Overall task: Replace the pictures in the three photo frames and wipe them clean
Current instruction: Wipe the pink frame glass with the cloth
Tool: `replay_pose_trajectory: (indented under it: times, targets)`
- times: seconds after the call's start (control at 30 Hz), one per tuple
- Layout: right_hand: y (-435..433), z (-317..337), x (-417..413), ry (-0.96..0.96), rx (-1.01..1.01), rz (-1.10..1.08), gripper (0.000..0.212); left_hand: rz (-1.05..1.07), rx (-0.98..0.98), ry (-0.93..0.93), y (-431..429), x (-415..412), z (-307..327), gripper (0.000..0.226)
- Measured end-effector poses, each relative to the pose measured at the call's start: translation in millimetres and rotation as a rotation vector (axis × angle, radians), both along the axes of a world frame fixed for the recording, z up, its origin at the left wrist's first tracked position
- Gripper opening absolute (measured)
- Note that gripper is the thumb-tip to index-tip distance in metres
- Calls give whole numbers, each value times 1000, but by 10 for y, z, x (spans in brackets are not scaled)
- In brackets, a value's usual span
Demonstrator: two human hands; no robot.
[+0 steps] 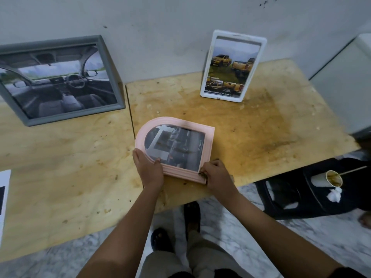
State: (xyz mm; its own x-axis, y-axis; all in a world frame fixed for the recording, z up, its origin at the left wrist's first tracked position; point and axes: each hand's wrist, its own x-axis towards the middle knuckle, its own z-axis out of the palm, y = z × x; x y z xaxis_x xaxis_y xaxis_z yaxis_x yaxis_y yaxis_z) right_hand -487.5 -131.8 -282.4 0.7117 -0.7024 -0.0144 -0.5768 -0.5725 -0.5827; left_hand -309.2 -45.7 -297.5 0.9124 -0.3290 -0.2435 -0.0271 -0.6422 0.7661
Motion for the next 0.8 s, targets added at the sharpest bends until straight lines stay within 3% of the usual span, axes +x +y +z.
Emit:
replay_pose_trajectory:
  times: [0.63, 0.7, 0.8]
  targets:
    - [478, 84, 376, 73, 176, -136, 25, -51, 51, 0, 36, -14, 46, 70]
    - [452, 161, 486, 27, 259, -149, 23, -50, 64, 0, 41, -18, 57, 71]
    - [220, 312, 587, -75, 631, -234, 18, -79, 65, -12, 64, -18, 73, 70]
